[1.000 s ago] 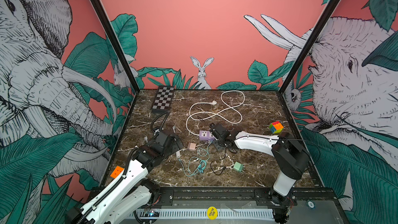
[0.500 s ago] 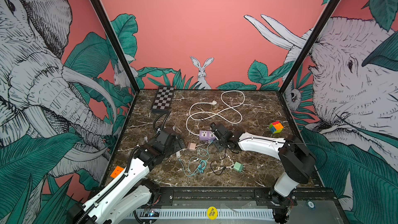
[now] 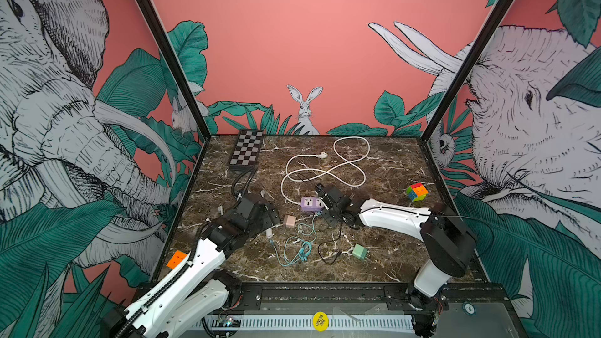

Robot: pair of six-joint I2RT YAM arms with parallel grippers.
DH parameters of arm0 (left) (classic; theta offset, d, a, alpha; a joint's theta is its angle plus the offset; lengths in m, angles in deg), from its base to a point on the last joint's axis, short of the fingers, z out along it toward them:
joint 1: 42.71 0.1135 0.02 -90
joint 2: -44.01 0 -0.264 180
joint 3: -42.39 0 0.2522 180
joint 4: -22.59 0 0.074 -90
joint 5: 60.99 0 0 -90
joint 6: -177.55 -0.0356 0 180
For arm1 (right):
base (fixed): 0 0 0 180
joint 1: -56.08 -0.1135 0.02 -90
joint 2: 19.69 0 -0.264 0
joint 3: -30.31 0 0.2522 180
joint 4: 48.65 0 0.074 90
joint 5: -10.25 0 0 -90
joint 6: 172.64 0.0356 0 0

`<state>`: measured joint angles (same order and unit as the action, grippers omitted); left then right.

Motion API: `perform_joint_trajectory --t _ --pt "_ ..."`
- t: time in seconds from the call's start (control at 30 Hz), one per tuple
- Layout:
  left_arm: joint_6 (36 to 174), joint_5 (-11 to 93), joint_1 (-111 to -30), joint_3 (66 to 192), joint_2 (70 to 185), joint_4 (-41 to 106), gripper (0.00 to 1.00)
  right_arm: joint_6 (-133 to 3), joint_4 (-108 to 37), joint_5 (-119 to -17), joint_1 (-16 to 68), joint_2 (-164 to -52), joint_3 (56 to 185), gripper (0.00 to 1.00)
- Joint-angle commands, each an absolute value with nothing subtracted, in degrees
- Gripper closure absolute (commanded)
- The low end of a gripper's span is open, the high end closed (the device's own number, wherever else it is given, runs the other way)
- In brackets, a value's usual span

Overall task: Charge the electric toothbrush
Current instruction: Pick up the charging cable from the center of the board.

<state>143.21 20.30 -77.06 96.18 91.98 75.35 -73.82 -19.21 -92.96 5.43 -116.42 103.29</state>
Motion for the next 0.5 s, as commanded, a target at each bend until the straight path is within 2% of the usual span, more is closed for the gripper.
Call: perform_joint_trajectory --t 0.0,0.17,0.47 --pt "143.26 20.22 -76.99 95.53 91.17 75.11 0.01 -75.37 -21.48 -92.08 4.28 -117.75 104.36 0.61" --pt "143.18 20.21 -77.04 95.52 91.12 75.07 0.01 -76.27 -22.19 -92.33 4.05 -119.38 104.58 0.62" --pt "143.21 20.26 -77.01 95.34 91.04 74.96 0.01 -76.97 -22.99 -92.94 4.05 -119.52 104.29 0.74"
